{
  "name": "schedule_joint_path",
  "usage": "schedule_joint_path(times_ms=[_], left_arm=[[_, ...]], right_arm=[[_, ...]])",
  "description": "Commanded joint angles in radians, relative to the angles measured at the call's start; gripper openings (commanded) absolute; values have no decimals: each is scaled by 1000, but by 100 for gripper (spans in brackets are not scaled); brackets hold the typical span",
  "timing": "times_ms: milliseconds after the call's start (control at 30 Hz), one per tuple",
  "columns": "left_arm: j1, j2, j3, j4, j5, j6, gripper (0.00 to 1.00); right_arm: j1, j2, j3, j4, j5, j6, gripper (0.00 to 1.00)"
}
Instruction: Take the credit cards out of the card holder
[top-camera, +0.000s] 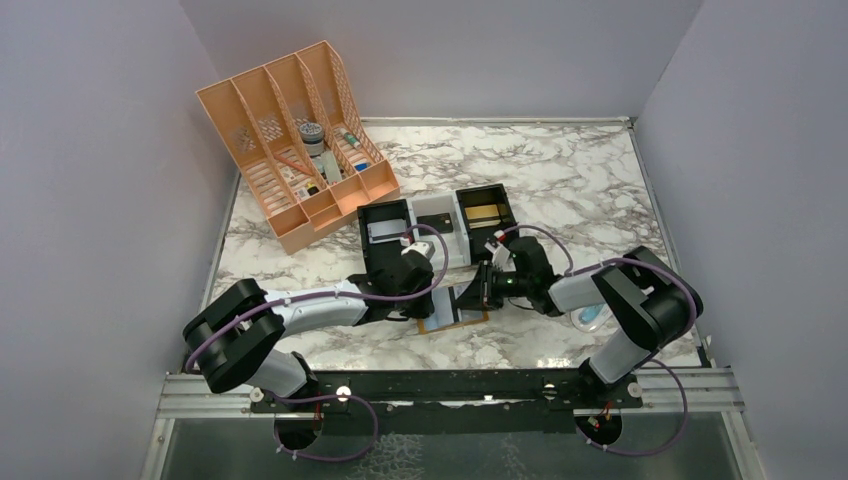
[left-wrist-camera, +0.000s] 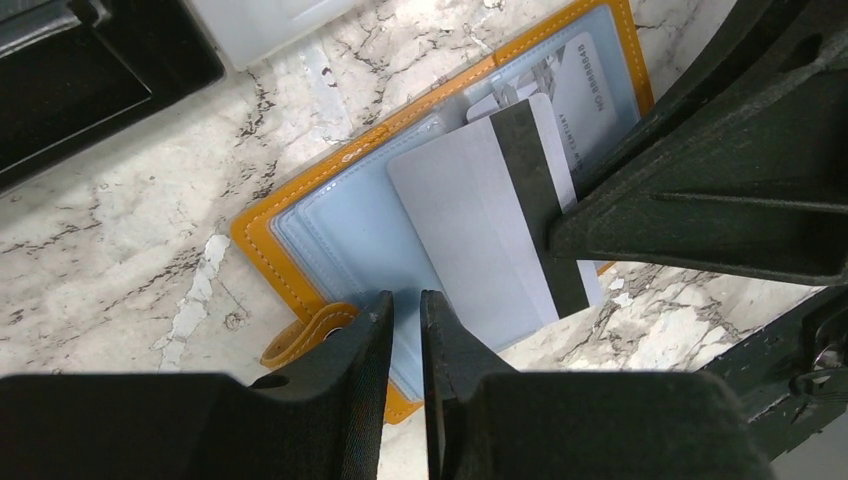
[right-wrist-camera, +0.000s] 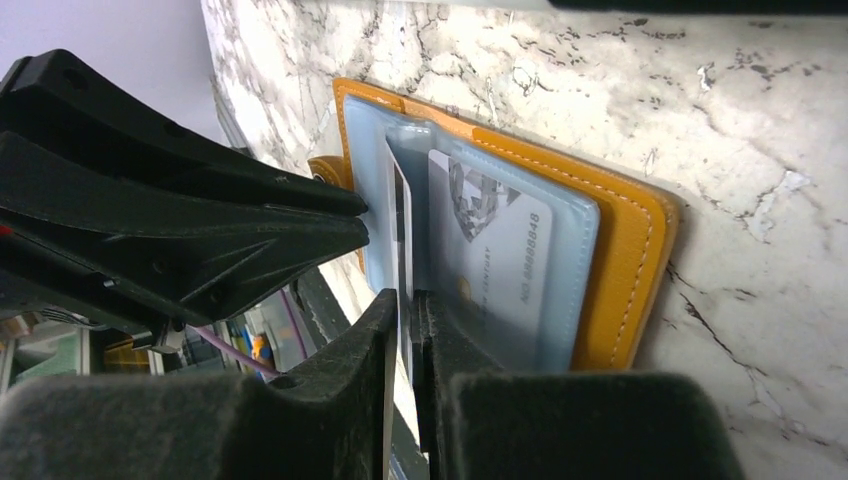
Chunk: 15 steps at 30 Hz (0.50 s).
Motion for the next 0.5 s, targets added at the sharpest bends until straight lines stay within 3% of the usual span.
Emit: schedule_joint_path(times_ms=[0,167,467], left_arm=[[2,17,9,-21,31,54,20],[1,38,16,-15,59,77,19],[1,49,20,-22,66,76,18]], right_arm=[[-3,34,-19,100,-35,37,16],[-3,48,-5,107,-29,44,25],[10,88,9,146,-28,64,25]])
